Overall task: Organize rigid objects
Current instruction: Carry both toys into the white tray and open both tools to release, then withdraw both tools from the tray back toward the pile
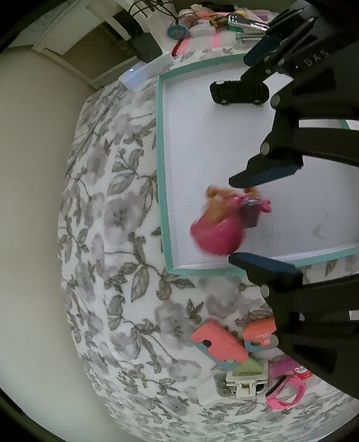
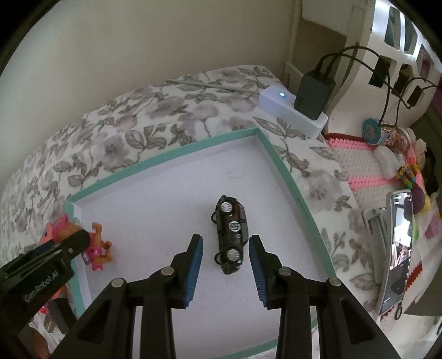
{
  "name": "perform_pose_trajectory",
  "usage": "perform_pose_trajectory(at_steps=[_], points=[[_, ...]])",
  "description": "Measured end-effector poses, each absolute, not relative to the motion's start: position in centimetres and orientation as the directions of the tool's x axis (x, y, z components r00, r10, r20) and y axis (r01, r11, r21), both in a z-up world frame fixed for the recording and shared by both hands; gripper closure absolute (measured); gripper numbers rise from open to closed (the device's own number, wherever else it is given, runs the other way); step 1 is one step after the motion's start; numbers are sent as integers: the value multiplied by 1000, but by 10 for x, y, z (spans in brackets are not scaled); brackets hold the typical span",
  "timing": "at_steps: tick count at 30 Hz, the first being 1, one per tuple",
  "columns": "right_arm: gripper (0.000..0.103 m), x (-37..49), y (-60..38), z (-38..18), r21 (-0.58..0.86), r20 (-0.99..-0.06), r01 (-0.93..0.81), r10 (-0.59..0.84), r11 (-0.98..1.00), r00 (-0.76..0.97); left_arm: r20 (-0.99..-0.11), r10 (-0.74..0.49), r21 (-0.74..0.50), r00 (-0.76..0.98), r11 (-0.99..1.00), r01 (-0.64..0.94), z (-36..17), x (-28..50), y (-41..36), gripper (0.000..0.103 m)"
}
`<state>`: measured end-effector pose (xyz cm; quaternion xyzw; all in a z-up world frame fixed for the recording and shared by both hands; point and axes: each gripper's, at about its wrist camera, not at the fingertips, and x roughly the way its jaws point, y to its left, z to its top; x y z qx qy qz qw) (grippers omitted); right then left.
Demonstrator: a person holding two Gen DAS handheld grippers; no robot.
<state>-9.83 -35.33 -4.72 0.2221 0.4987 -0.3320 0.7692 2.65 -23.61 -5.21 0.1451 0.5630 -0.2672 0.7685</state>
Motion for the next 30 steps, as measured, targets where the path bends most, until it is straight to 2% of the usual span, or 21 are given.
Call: perform_pose_trajectory(at_steps=[3, 6, 8, 11, 12, 13, 15, 17, 19, 22, 26, 28, 30], points=[[57, -97, -351, -43, 2, -911, 725, -298, 689, 286, -938, -252, -72, 239, 814, 576, -45, 26, -236, 46], [54, -96, -348, -37, -8, -904, 720, -312, 694, 292, -933, -251, -61, 259, 818, 572, -40, 26, -234, 45], [47, -96, -347, -33, -13, -899, 717, -323, 697, 297, -929, -253, -58, 271, 820, 569, -36, 27, -231, 45], [44, -95, -344, -29, -15, -893, 714, -331, 700, 305, -924, -253, -53, 286, 826, 561, -33, 29, -228, 44], [43, -95, -344, -28, -16, -892, 713, -332, 701, 307, -923, -251, -49, 291, 828, 559, -33, 29, -227, 40], [40, -94, -343, -28, -18, -891, 712, -333, 702, 307, -922, -247, -42, 299, 830, 556, -33, 30, -226, 30], [36, -93, -342, -29, -23, -890, 709, -337, 705, 307, -918, -240, -30, 314, 835, 549, -33, 31, -224, 23], [30, -92, -341, -30, -27, -890, 704, -337, 709, 306, -915, -232, -17, 329, 840, 542, -33, 32, -221, 22], [25, -91, -340, -31, -26, -890, 701, -335, 713, 308, -911, -225, -4, 345, 843, 538, -33, 33, -219, 17], [24, -90, -339, -33, -20, -891, 694, -328, 719, 314, -907, -209, 18, 365, 848, 530, -34, 35, -216, 17], [15, -89, -337, -35, -20, -891, 689, -325, 724, 316, -906, -189, 36, 378, 857, 514, -39, 38, -210, 16], [12, -89, -336, -35, -17, -891, 689, -323, 724, 318, -906, -183, 39, 381, 861, 507, -41, 39, -208, 7], [5, -89, -337, -36, -15, -892, 689, -321, 725, 319, -901, -180, 45, 394, 865, 500, -41, 40, -205, 7]])
